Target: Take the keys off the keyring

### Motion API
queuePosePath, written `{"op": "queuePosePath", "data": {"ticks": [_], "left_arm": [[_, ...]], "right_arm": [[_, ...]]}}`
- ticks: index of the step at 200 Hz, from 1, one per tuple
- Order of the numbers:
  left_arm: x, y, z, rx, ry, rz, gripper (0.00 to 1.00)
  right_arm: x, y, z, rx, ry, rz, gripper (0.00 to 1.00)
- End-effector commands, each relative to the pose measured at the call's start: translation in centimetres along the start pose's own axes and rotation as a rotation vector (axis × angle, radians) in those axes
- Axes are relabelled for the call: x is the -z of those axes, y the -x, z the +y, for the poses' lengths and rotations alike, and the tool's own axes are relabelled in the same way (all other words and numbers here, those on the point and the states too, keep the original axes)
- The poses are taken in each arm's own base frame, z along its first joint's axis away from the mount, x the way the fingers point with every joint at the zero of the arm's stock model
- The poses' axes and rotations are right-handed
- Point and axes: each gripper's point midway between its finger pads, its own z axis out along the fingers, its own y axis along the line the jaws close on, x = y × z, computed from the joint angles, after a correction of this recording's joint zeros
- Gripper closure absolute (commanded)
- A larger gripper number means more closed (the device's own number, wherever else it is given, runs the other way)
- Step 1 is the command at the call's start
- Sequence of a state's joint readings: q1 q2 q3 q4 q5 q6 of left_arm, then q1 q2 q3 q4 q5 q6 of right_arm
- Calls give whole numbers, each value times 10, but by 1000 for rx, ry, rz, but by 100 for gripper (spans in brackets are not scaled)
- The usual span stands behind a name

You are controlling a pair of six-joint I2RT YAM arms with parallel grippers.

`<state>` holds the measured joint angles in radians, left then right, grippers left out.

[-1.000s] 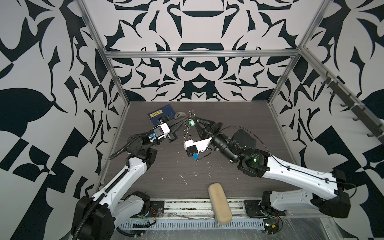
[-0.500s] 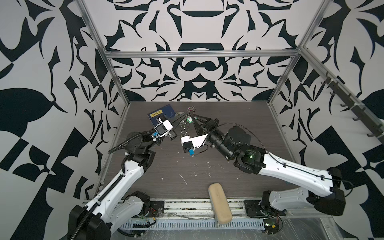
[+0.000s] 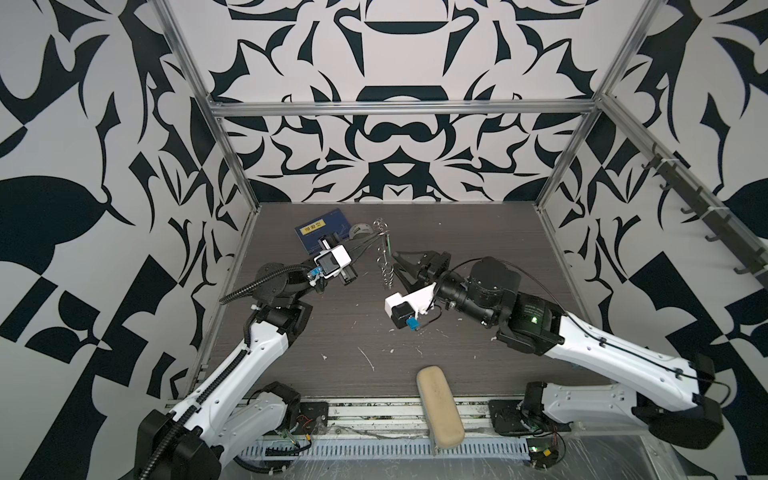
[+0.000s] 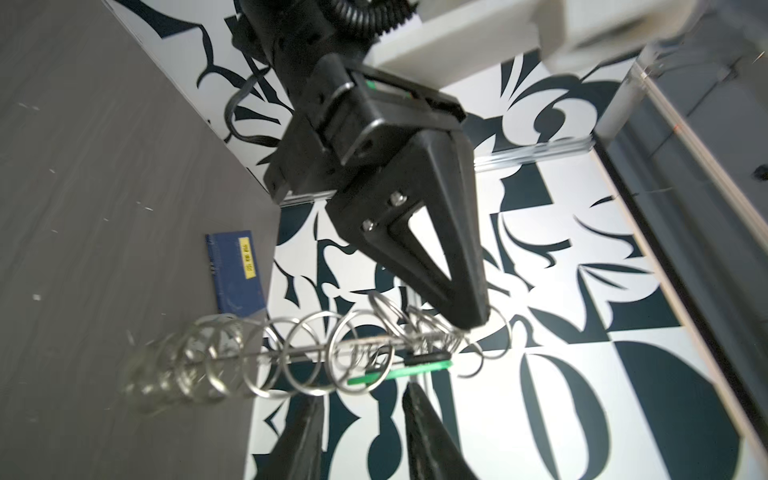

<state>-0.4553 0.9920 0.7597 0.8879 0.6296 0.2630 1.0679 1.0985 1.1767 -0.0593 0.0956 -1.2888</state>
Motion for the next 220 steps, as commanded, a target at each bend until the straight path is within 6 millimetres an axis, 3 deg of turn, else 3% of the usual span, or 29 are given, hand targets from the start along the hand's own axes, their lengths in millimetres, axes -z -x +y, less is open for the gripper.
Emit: {"op": "queuePosePath", "data": {"ticks": [1, 47, 104, 166, 220], "left_arm": [[-1, 16, 1, -38, -29, -36, 100], [-4, 10, -17, 3, -181, 27, 100], [0, 12, -27, 6, -241, 47, 100], [3, 14, -32, -11, -264, 63, 100], [8, 8, -38, -105, -290, 92, 100]], "right_arm": [[29, 8, -20, -198, -11, -87, 64], [48, 13, -51, -340, 18, -180, 67], [38, 42, -67, -400, 151, -312, 70], [14, 36, -50, -399, 232, -276, 74], [15, 42, -53, -526, 308, -298, 74]]}}
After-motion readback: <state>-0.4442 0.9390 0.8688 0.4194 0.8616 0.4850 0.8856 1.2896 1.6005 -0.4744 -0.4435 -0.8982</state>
